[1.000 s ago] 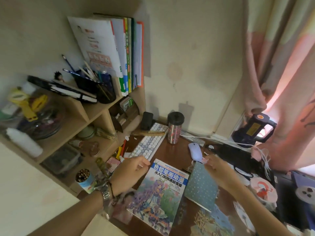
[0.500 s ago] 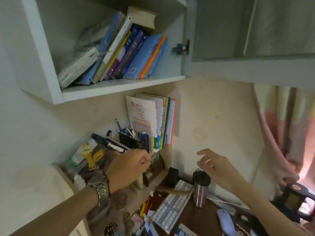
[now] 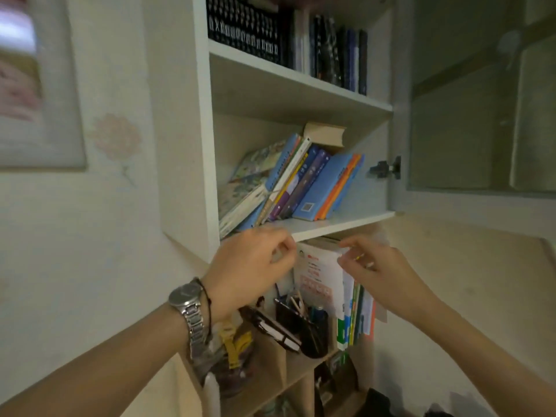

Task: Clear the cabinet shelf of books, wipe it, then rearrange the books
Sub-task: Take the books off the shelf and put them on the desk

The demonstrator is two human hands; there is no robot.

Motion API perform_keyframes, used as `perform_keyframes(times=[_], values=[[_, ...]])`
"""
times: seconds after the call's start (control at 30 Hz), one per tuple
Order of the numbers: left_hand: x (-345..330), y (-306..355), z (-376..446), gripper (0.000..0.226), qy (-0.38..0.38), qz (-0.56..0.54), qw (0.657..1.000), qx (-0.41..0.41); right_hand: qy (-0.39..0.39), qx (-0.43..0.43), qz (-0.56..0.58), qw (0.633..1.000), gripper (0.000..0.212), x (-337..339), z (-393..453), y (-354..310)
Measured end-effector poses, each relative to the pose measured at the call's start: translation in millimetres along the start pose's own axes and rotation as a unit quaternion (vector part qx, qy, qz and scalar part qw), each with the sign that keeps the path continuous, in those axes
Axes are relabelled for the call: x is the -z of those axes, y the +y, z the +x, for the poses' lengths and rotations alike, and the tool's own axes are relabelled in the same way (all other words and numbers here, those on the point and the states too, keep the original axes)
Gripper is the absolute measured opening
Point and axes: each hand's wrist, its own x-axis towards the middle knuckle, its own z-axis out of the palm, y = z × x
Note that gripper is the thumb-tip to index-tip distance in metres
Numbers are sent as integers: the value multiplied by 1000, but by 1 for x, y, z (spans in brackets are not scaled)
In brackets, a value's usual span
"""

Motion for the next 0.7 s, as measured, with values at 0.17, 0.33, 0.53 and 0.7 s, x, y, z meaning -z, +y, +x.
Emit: perform_keyframes(times=[0.17,0.33,0.53,0.7], values=[[11,-14,28,19,98,32,995,1,10,16,48,999,18,-8,29,-24],[6,-22,49,31,131,-49,989,46,22,14,89,996,20,-10,44,-29],[-11,-31,64,48,149,2,985,88,31,1,133,991,19,-7,54,-22],[-20,-42,79,49,161,50,976,137,39,5,143,989,20,-10,58,-18]])
